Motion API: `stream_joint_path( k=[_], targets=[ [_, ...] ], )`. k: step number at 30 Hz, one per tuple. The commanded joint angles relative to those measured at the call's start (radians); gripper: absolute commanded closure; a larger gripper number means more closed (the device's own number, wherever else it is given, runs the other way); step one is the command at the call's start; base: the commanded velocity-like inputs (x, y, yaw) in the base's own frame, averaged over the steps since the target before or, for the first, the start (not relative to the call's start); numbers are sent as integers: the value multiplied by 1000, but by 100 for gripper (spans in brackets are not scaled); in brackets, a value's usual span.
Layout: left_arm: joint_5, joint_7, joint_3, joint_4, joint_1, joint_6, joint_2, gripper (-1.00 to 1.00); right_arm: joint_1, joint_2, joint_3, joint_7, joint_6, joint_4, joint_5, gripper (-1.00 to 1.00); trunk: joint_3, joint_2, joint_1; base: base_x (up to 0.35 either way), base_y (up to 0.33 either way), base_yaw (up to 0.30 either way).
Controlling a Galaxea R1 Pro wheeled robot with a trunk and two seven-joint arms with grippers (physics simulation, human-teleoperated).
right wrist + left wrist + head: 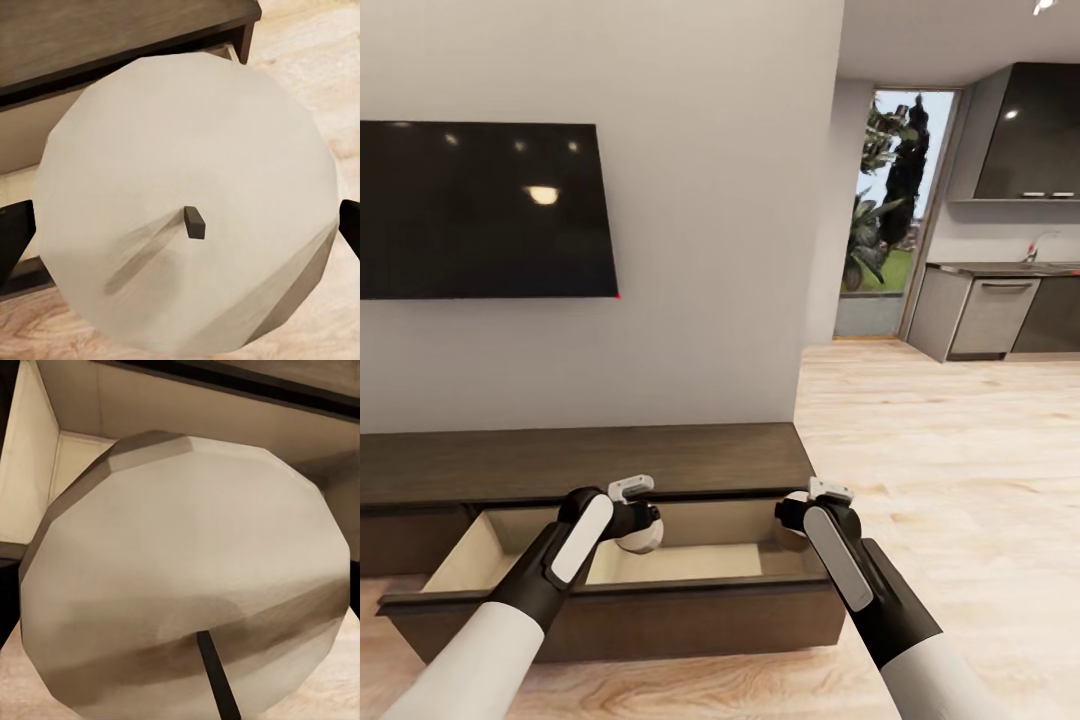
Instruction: Place each of the two pumpkins and all three candles from the living room inside a cabinet in the living room (use any cabinet), then make sure every cabinet is closed, and position the cauldron so it is next to a table in the living room.
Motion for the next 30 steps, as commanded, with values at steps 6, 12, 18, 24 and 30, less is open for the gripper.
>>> stream_joint_path(
  k=[6, 12, 18, 24, 30],
  targets=[
    [8, 10, -23, 1, -1, 1, -6, 100, -1, 0, 2, -3, 0, 2, -10, 100, -1, -1, 0, 184, 0, 0],
    [8, 10, -34, 1, -1, 2, -19, 100, -1, 1, 102, -3, -70, 15, -9, 100, -1, -1, 0, 60, 0, 0],
    [10, 10, -35, 1, -1, 3, -20, 100, -60, 4, 144, -3, -118, 154, -17, 100, -1, -1, 0, 4, 0, 0],
    [6, 11, -36, 26, -1, 3, -40, 100, -76, 61, 147, 24, -137, 222, -13, 100, -1, -1, 0, 0, 0, 0],
    [1, 11, -36, 46, -1, 3, -50, 100, -140, 81, 161, 94, -202, 390, -12, 100, -1, -1, 0, 0, 0, 0]
  ],
)
